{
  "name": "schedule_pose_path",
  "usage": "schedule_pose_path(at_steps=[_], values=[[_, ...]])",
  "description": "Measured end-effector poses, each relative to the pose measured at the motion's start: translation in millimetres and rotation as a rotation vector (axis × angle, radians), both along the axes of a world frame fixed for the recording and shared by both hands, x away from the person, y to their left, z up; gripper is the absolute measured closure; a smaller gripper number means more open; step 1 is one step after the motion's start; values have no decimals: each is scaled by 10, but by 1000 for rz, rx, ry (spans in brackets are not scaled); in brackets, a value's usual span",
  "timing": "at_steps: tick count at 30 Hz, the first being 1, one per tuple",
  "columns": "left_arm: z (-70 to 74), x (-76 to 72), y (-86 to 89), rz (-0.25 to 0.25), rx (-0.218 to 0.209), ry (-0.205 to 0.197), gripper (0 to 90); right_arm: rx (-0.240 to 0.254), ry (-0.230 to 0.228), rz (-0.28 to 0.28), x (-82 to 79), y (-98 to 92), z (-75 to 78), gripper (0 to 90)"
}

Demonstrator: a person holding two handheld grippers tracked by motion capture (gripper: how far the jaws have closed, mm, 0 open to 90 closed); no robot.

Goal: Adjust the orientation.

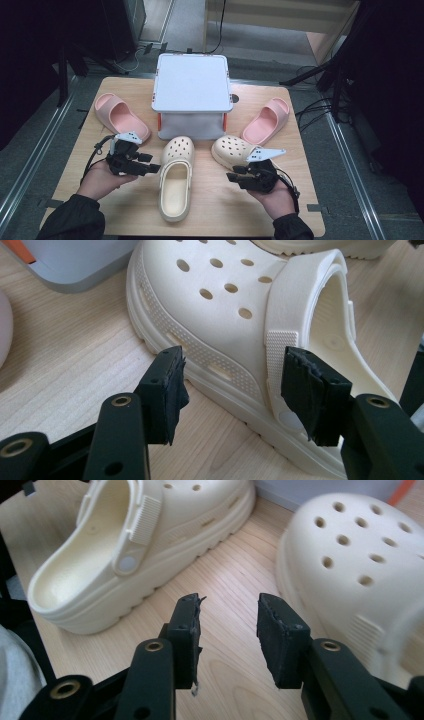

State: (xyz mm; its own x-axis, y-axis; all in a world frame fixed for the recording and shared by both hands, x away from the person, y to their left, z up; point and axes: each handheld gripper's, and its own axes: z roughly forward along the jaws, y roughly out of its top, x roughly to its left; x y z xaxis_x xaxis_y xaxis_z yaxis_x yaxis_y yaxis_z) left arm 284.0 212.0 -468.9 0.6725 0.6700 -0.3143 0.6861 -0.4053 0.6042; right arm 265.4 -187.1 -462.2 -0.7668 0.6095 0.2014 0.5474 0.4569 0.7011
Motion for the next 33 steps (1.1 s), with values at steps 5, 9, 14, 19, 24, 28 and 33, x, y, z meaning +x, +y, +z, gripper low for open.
schedule_pose_path(at_steps=[5,9,14,19,24,28,33], values=[[0,50,-1,-10,-1,1,420,-3,-3,-45,-16,-157,2,611],[-10,85,-8,-23,7,-3,418,-2,3,-65,0,-235,8,610],[-20,116,-9,-28,10,0,417,-29,1,-102,18,-351,1,599],[-29,141,7,-16,3,10,416,-45,6,-163,73,-508,-35,591],[-36,137,8,-17,-3,1,429,-77,56,-147,201,-470,-166,611],[-41,141,17,-15,-2,1,430,-116,48,-114,266,-357,-208,656],[-40,139,15,-19,0,-2,434,-127,70,-102,364,-314,-239,746]])
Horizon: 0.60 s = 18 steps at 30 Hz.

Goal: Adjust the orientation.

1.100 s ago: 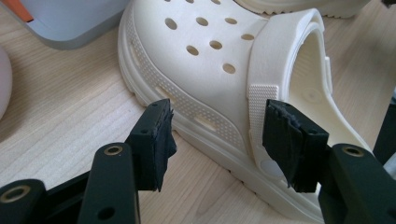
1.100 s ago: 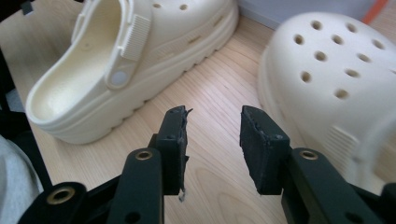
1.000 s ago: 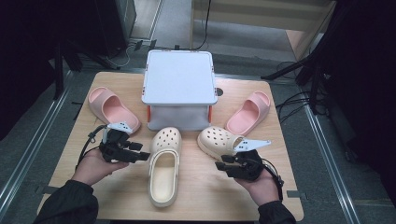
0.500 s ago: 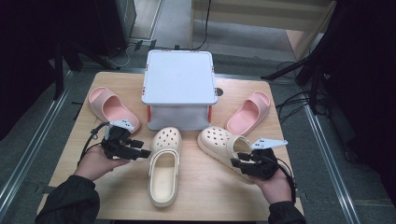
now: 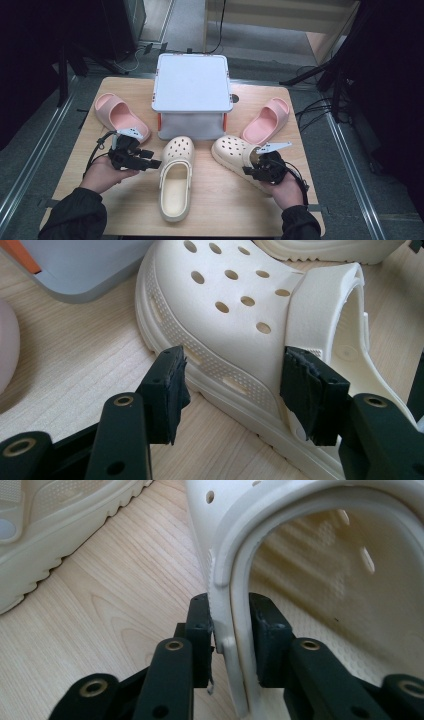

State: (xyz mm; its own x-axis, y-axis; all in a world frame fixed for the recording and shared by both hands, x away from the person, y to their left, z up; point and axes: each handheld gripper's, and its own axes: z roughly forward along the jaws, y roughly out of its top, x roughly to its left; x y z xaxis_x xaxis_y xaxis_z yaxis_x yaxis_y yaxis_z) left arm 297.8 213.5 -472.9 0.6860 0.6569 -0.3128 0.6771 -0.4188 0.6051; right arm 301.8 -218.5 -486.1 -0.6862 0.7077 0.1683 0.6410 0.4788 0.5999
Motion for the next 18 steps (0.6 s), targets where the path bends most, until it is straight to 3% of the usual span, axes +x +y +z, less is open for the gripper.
schedule_pose_path(at_steps=[3,11,18], values=[[1,0,0,3,-2,0,435,-24,-16,7,-6,56,32,776],[13,-10,-1,1,-11,-9,433,-29,-55,15,-105,300,163,781],[10,-16,-16,-4,-16,-8,437,-69,-49,17,-191,573,185,779]])
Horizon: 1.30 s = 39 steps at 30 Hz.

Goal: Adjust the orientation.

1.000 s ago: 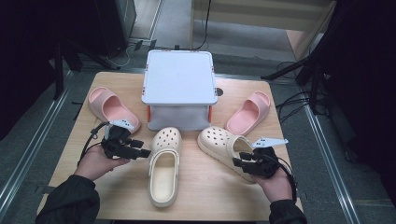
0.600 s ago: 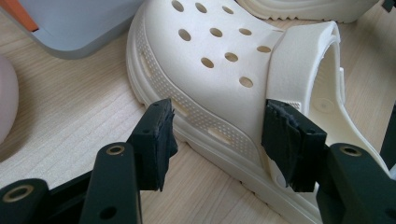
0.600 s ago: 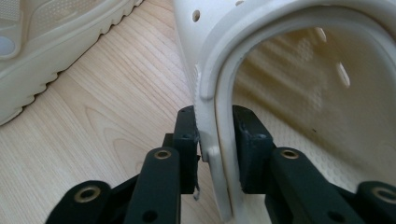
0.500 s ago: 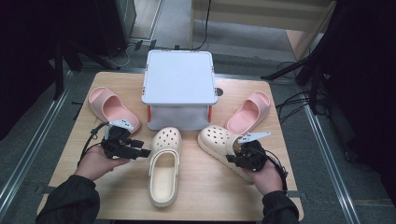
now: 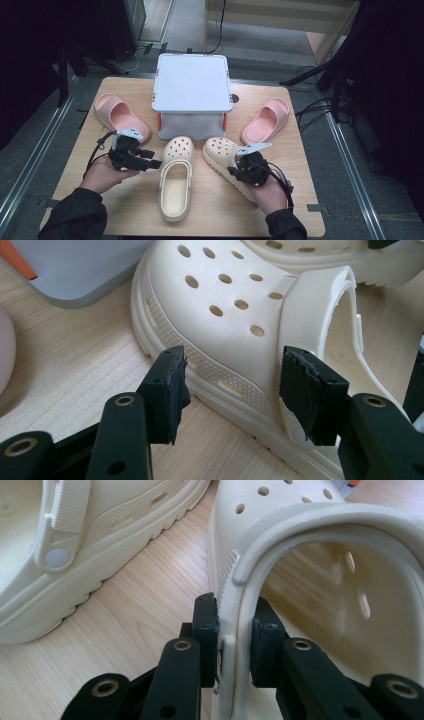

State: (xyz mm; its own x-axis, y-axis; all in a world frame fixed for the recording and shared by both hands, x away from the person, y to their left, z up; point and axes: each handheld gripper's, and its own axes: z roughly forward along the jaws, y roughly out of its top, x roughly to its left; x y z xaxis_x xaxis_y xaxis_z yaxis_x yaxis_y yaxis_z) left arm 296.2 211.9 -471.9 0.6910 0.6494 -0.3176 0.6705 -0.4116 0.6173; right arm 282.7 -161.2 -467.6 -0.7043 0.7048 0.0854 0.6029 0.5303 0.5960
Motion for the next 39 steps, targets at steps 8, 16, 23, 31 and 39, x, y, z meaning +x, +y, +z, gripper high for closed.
schedule_pose_path(at_steps=[8,16,23,31,39], values=[[-7,1,-14,-14,8,-1,437,15,23,-22,-11,230,-47,773],[-18,-1,-32,-17,10,3,435,34,25,-9,-39,407,-94,762],[-21,-1,-39,-23,12,5,435,57,39,-1,-64,513,-139,730],[18,-6,-14,3,9,-7,510,167,31,3,-91,339,19,690],[-20,2,7,12,10,15,674,185,-8,-7,-83,-64,181,899]])
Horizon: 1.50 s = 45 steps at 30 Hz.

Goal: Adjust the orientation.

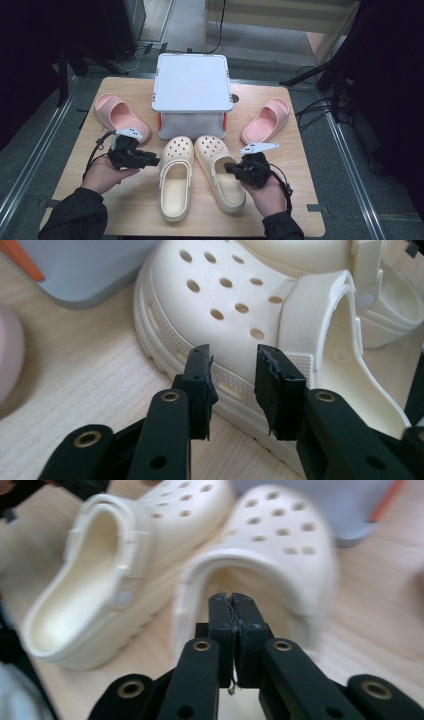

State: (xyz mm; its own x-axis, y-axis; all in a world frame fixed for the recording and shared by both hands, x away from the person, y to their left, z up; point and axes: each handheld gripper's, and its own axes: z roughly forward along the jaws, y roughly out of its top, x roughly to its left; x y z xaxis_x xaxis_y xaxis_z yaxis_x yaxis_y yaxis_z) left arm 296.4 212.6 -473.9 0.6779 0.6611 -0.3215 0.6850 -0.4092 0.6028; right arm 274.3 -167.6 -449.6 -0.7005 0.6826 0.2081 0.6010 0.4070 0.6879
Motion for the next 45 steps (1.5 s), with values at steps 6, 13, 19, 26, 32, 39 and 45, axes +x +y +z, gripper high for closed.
schedule_pose_path(at_steps=[6,13,19,26,32,39,45], values=[[-66,8,3,19,-1,1,727,-25,-49,-44,250,-302,-118,869],[-169,33,-27,11,38,22,782,-54,-17,-46,456,-353,-332,848],[-219,14,-29,8,23,39,783,-45,34,-26,536,-292,-439,848],[-267,-13,-73,-1,49,53,790,-72,44,-9,559,-198,-460,863],[-264,-34,-82,-1,46,49,794,-57,52,-2,567,-177,-464,877],[-265,-48,-100,-7,34,52,800,-19,65,15,539,-123,-478,876],[-268,-58,-125,-19,26,60,802,6,74,16,535,-121,-501,876]])
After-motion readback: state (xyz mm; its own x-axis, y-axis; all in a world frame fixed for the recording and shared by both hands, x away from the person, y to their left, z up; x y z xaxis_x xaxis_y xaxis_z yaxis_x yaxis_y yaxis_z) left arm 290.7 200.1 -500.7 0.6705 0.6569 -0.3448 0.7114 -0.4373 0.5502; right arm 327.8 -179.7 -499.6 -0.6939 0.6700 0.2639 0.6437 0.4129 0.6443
